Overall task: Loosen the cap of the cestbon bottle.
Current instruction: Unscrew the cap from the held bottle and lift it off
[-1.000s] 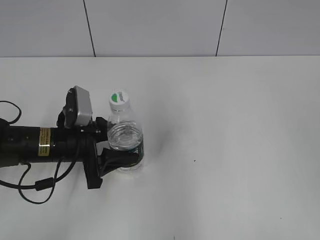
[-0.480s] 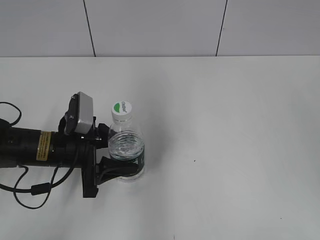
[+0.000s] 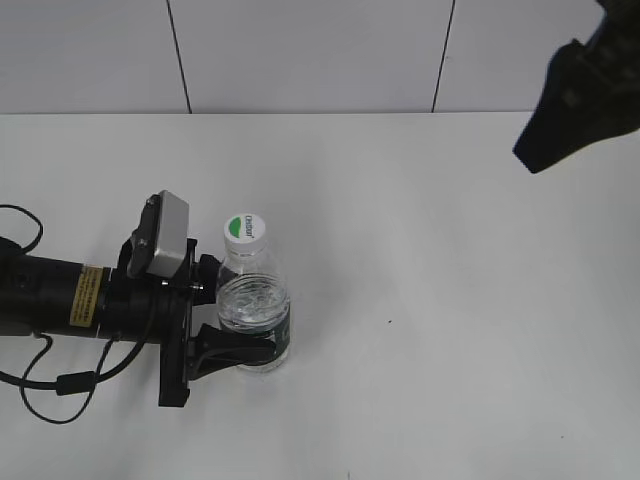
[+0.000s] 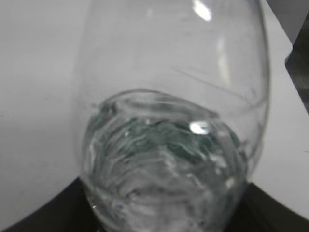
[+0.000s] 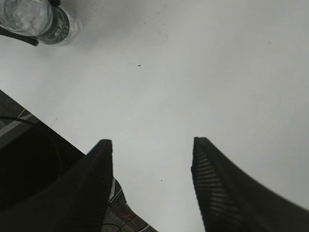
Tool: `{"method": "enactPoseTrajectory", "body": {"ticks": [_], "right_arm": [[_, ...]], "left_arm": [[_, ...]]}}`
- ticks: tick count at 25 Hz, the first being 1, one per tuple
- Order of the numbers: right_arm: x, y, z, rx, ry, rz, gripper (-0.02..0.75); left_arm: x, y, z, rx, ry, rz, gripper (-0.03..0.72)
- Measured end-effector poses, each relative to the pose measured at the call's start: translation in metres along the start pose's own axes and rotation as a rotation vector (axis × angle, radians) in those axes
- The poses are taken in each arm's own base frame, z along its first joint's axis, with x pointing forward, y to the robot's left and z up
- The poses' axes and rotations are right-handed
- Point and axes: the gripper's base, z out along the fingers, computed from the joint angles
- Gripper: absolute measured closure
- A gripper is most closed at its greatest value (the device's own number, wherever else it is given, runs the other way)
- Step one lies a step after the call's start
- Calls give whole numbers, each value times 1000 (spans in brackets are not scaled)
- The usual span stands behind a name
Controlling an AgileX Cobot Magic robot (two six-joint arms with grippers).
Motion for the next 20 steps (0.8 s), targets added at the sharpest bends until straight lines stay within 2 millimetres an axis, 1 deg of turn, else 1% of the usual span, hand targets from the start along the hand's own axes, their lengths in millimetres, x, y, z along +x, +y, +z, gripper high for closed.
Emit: {"method": "enactPoseTrajectory", "body": {"ticks": [4,8,11,14,17,20], "right_arm": [[-24,15,14,-32,13,-58,337],[-45,32,30,-62,31,-126,337],[-61,47,38,-80,27,-178,337],[-76,66,45,-98,21,-241,338],[-87,86,55,-118,24,-298,338],[-93,102,70,-138,49,-311,338]], "left_arm": [[0,-1,0,6,1,-20,276],[0,-1,0,6,1,-25,276],[0,-1,0,7,0,-24,276],[0,-1,0,7,1,-25,276],[0,-1,0,7,2,-26,276],[0,-1,0,6,4,-27,276]]}}
